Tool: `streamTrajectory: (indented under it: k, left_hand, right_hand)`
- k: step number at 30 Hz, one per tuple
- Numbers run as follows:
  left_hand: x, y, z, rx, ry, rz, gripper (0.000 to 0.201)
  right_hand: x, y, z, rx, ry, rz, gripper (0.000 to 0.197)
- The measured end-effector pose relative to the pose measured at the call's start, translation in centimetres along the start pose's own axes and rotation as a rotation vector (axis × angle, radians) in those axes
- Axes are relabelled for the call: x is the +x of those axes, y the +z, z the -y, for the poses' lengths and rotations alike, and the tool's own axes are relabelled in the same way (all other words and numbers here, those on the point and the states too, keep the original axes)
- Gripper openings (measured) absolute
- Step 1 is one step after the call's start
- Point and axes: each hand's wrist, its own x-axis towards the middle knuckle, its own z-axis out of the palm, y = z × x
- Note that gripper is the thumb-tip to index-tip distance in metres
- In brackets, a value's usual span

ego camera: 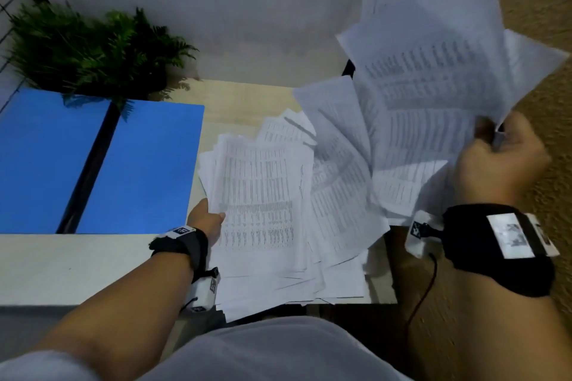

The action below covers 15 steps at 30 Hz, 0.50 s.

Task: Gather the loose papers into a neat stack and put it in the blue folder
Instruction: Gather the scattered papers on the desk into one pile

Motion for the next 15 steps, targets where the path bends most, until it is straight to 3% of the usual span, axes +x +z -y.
streamTrajectory:
  k: [3, 6, 7, 10, 12, 15]
  left_hand:
    - [-0.2, 0.0, -0.2, -0.027, 0.034, 0.056, 0.034]
    - [0.0, -0.1, -0.3, -0.026, 0.048, 0.124, 0.039]
    - [-0.1, -0.2, -0.4, -0.030, 0.039, 0.145, 0.039]
    - [0.5, -0.2, -0.2, -0.028, 0.028, 0.204, 0.040]
    - [0.3, -0.2, -0.7, -0.031, 0.014, 0.228, 0.042]
    - [-0.2, -0.4, -1.6, 0.049, -0.022, 0.233, 0.059]
  right_hand:
    - [1.2, -1.0, 1.2, 0.053, -0.034, -0.141, 0.015]
    - [1.4, -1.7, 3.2, 0.235, 0.026, -0.223, 0.037]
    - [1.1, -1.5, 4.2, 0.272, 0.027, -0.207, 0.036]
    - [-0.7, 1.1, 5.0, 0.331, 0.061, -0.072, 0.013]
    - [-3.5, 3.6, 4.3, 0.247, 0.174, 0.102, 0.004]
    - [-10.2, 7.9, 1.4, 0.213, 0.448, 0.308, 0.031]
